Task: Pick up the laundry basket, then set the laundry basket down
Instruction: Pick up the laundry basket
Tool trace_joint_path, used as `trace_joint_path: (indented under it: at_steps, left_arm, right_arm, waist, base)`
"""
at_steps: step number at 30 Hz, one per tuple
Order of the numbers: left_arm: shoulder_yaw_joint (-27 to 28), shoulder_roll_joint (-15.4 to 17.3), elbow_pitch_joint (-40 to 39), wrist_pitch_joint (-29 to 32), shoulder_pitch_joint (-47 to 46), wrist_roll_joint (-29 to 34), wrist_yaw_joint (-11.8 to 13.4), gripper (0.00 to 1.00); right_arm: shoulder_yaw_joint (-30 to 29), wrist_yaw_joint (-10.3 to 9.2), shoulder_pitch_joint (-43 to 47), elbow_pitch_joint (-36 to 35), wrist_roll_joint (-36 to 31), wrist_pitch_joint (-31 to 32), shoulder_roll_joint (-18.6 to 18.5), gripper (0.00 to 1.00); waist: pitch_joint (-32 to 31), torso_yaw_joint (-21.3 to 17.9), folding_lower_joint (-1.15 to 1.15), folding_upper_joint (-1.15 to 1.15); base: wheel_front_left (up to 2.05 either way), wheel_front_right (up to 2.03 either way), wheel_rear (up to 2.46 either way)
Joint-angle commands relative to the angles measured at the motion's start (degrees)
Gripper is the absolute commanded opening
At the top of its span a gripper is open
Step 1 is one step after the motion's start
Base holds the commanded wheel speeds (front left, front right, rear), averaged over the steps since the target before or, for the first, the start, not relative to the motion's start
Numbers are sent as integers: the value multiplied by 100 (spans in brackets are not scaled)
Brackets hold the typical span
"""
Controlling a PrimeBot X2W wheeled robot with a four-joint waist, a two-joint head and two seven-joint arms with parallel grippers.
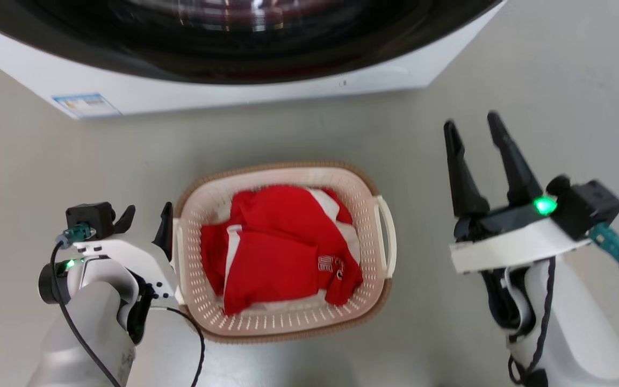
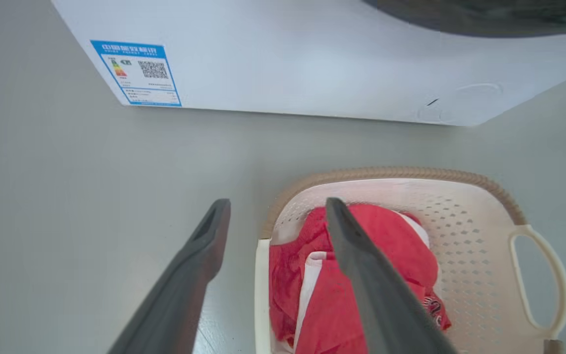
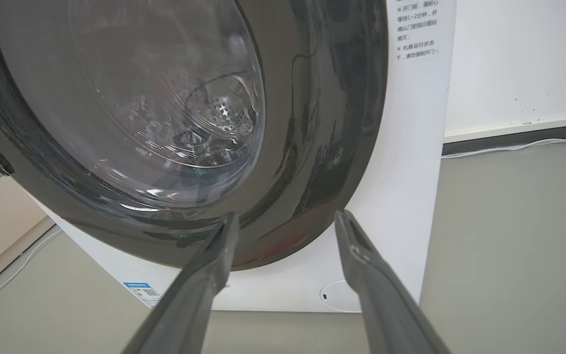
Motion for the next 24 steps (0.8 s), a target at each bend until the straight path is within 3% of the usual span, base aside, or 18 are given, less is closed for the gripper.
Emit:
trace_joint_path:
  at_steps: [1, 13, 24]
  left_arm:
    - [255, 169, -267, -34, 216, 120, 40, 100]
    - [1199, -320, -2124, -34, 1223, 761, -18, 100]
    - [1652, -697, -3538, -35, 2071, 1325, -132, 100]
  right_arm:
    - [147, 41, 209, -62, 76, -37, 34, 100]
    - [-90, 41, 574, 103, 22, -37, 90, 100]
    - [-403, 41, 875, 139, -196, -37, 80, 100]
  waist:
    - [-354, 31, 0, 0]
    - [-1438, 154, 0, 0]
    - [-2138, 272, 0, 0]
  base:
    - [0, 0, 0]
    - [0, 0, 0]
    - [0, 0, 0]
